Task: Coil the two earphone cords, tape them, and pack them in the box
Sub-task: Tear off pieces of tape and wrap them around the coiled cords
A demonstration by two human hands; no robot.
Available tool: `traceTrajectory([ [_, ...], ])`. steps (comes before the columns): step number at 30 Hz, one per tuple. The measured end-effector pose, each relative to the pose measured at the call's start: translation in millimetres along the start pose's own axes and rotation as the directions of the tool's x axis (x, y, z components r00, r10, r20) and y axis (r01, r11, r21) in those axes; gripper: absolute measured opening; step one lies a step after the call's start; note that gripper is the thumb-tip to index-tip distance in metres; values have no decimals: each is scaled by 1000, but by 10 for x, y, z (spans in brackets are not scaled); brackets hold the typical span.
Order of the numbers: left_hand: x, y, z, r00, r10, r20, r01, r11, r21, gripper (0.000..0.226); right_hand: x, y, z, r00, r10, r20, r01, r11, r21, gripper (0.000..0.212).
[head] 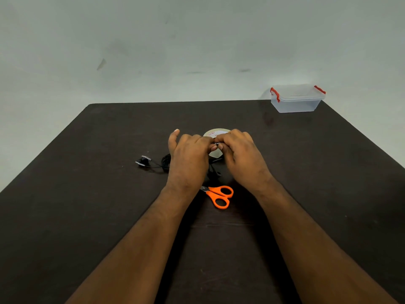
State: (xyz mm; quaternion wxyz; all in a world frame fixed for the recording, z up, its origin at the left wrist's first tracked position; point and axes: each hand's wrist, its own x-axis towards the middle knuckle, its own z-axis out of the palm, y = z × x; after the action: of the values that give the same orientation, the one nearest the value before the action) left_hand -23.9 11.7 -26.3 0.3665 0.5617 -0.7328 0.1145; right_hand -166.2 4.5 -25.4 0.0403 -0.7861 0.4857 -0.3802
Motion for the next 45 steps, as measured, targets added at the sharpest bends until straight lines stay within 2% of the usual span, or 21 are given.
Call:
traceTrajectory([
  [2,4,31,-18,999,-37,39,35,999,38,18,0,8,1,1000,-17,-17,17,1000,2,21],
  [4,4,38,-43,994,-94,60,95,996,2,18,4,30,-8,997,-57,-44,56,998,-11,20],
  [8,0,-34,-39,958,-222,182,268,919,-289,17,5,73,-89,987,-142,-79,140,990,-29,34],
  [10,3,-82,-58,931,-223,289,342,810,-477,17,-2,69,-108,982,-170,-83,168,985,-27,40],
  [13,16,-39,-151,899,-162,407,422,568,-707,25,-6,55,-108,973,-186,-135,185,983,-16,45],
  [18,30,33,-285,809,-168,564,586,313,-748,28,5,63,-78,945,-264,-194,258,964,-59,39],
  [23,49,1,-291,767,-248,592,638,204,-742,22,12,46,-54,911,-314,-267,320,947,-22,15],
  [25,57,-28,-284,761,-271,590,644,207,-736,21,11,68,-58,902,-337,-271,349,937,-4,7],
  [29,49,-85,-258,772,-304,559,633,279,-722,15,18,84,-47,890,-369,-268,386,922,15,3],
  [34,58,-164,-247,801,-199,565,590,418,-690,24,3,101,-53,912,-327,-248,360,927,102,7],
  [37,70,-222,-264,820,-128,559,539,501,-677,23,-5,99,-75,949,-242,-202,279,943,179,9],
  [40,66,-240,-264,880,-93,465,429,573,-698,14,-27,51,-69,989,-75,-128,118,921,371,8],
  [42,63,-227,-272,906,-79,417,383,576,-722,14,-35,22,-69,995,76,-62,-32,851,525,8],
  [45,62,-212,-291,921,-29,388,327,597,-732,17,-29,-4,-90,983,183,22,-152,736,659,5],
])
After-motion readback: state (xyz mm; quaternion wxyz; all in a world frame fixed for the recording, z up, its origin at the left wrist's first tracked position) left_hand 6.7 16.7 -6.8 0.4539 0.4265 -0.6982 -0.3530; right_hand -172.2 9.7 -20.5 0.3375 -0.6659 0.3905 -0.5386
